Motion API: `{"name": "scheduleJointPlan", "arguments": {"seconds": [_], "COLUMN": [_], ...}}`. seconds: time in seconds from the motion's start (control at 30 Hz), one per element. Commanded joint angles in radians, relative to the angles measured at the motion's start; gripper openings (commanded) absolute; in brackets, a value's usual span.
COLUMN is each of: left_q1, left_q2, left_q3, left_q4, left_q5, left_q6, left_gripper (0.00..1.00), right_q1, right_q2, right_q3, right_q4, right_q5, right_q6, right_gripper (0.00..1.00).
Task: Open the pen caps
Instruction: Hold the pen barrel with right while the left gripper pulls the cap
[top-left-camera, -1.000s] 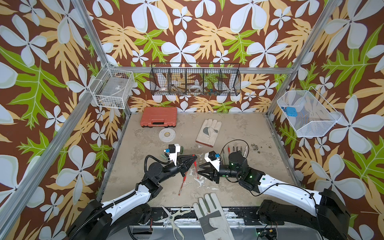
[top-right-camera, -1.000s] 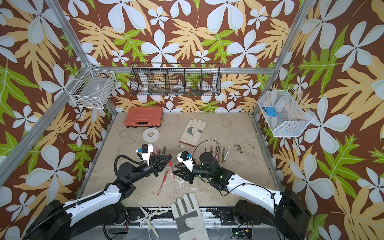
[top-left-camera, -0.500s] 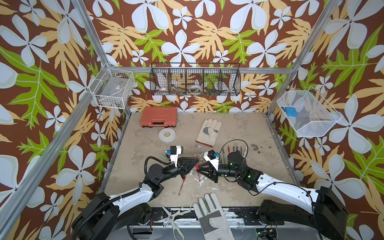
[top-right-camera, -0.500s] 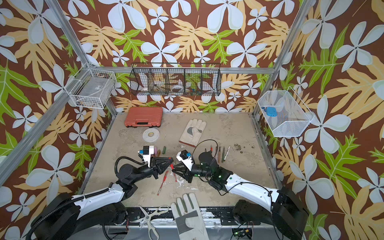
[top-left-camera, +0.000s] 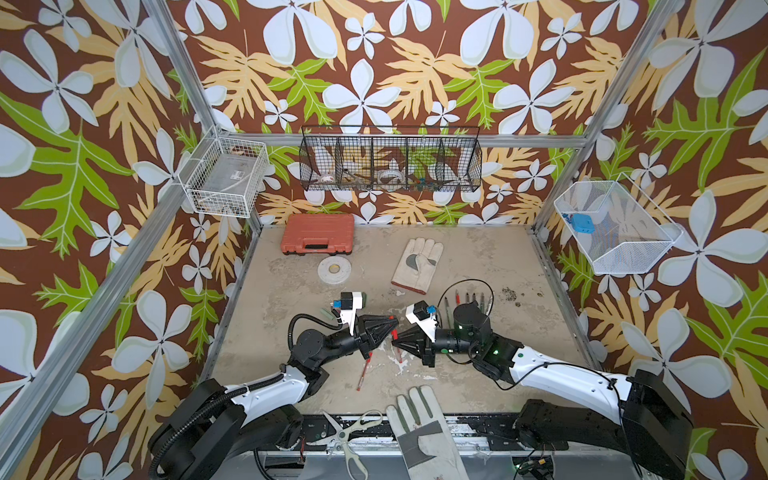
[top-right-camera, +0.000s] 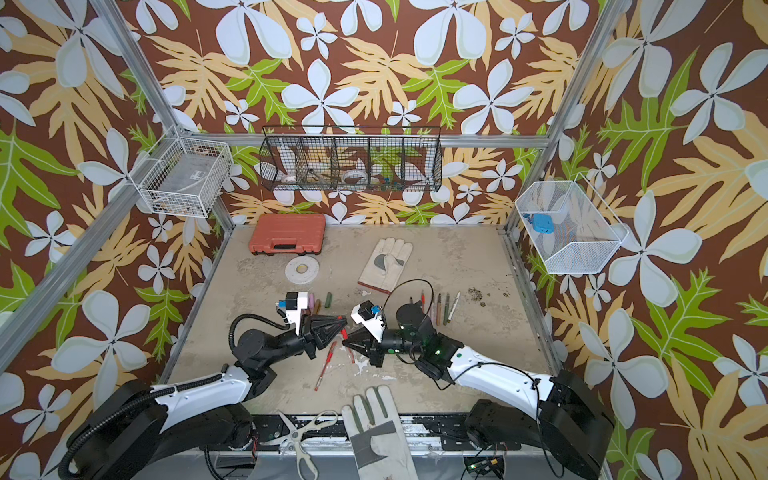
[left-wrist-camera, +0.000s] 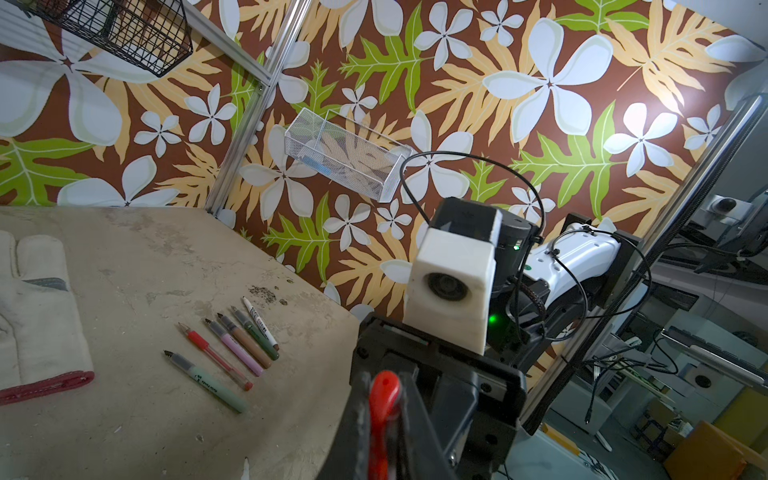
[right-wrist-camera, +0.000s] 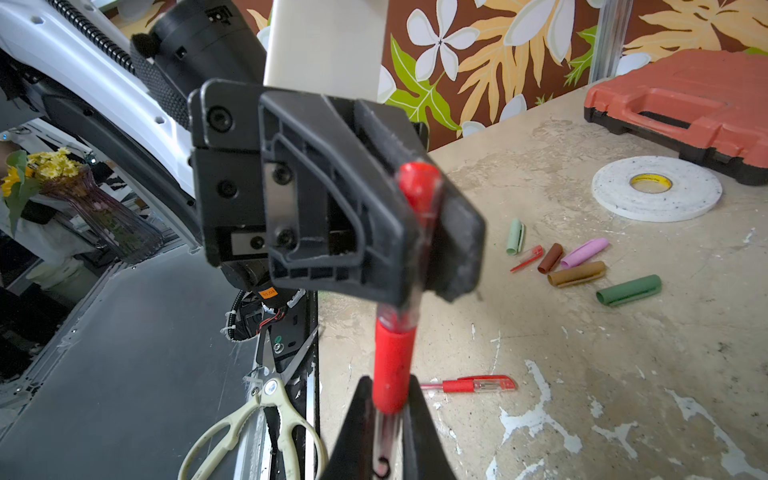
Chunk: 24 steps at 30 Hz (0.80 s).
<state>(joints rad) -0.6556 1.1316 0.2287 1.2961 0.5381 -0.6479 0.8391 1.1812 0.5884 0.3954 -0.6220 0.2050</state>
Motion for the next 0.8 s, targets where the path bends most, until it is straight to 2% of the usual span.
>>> {"name": "scheduleJointPlan", "arguments": {"seconds": [0.0, 0.07, 0.13, 0.27, 0.4, 0.47, 0.63, 0.77], "left_q1": [-0.001, -0.001, 0.001, 0.002, 0.010, 0.011, 0.051, 0.086], "left_q2": [-0.001, -0.004, -0.014, -0.057, -0.072, -0.095, -0.147, -0.162], "left_q3": [0.000, -0.003, -0.012, -0.025, -0.019, -0.029, -0.056, -0.073], "left_q4": [0.059, 0.060, 0.052, -0.086, -0.150, -0.182, -0.233, -0.208], "left_q5": [0.018, 0.009, -0.022, -0.203, -0.259, -0.328, -0.411, -0.387], "left_q6": [-0.016, -0.016, -0.020, -0.025, -0.018, -0.028, -0.050, -0.073], "left_gripper": [0.00, 0.00, 0.00, 0.00, 0.00, 0.00, 0.00, 0.00], "right_q1": [0.003, 0.003, 0.003, 0.009, 0.033, 0.038, 0.051, 0.052], "right_q2": [0.002, 0.001, -0.003, -0.001, 0.028, 0.036, 0.058, 0.097], "right_q3": [0.004, 0.005, -0.002, 0.008, 0.045, 0.050, 0.067, 0.080], "right_q4": [0.023, 0.024, 0.031, -0.021, -0.100, -0.116, -0.138, -0.138], "right_q5": [-0.004, 0.004, 0.026, 0.188, 0.338, 0.380, 0.380, 0.278], "right_q6": [-0.005, -0.004, -0.002, -0.013, -0.036, -0.038, -0.044, -0.047], "right_gripper": [0.04, 0.00, 0.00, 0.00, 0.00, 0.00, 0.00, 0.00]}}
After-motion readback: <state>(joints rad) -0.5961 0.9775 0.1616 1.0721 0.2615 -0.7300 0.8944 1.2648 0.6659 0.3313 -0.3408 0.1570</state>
